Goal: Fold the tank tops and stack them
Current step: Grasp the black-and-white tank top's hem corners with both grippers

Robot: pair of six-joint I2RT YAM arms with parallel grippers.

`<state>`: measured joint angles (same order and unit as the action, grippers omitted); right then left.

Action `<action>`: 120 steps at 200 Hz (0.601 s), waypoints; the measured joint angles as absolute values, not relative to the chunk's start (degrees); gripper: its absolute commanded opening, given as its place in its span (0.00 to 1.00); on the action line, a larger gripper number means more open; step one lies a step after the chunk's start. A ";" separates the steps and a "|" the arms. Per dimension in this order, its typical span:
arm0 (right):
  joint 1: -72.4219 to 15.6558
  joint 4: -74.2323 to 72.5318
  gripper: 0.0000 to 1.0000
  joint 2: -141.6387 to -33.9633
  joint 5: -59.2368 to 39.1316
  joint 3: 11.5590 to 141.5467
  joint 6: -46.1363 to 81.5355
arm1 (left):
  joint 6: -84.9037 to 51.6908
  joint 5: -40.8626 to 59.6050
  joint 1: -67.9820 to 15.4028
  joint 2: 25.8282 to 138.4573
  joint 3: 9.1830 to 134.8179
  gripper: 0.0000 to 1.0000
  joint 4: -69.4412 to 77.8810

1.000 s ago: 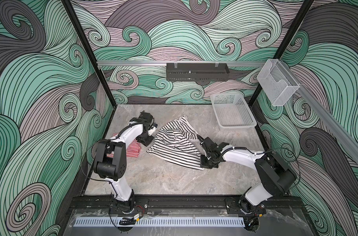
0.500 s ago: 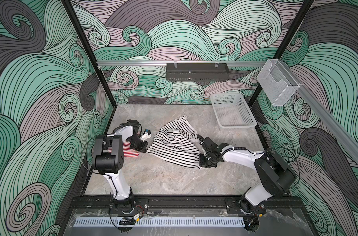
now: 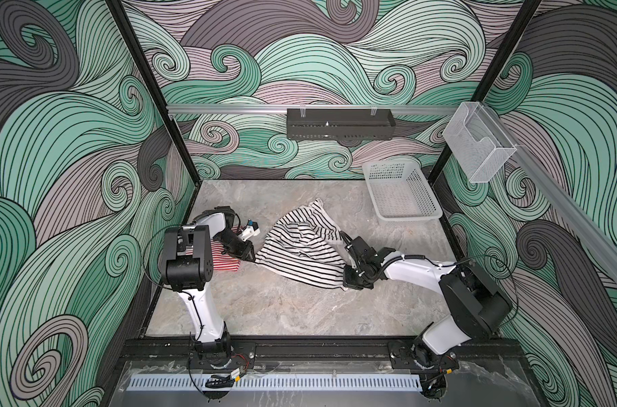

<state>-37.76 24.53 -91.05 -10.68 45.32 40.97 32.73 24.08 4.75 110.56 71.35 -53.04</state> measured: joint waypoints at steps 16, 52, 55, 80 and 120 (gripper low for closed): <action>-37.76 24.56 0.00 -91.05 -10.70 45.34 40.95 | 32.97 24.71 4.75 111.87 72.69 0.34 -53.87; -37.76 24.56 0.00 -91.00 -10.68 45.34 40.95 | 33.04 24.75 4.69 113.10 73.52 0.31 -54.39; -37.76 24.58 0.00 -91.00 -10.68 45.34 40.95 | 33.06 24.75 4.69 113.10 73.49 0.30 -54.41; -37.76 24.58 0.00 -90.91 -10.68 45.34 40.95 | 33.15 24.80 4.69 113.10 73.52 0.18 -54.52; -37.65 26.00 0.00 -90.06 -10.39 45.30 40.84 | 33.74 27.16 4.56 113.10 74.24 0.00 -57.06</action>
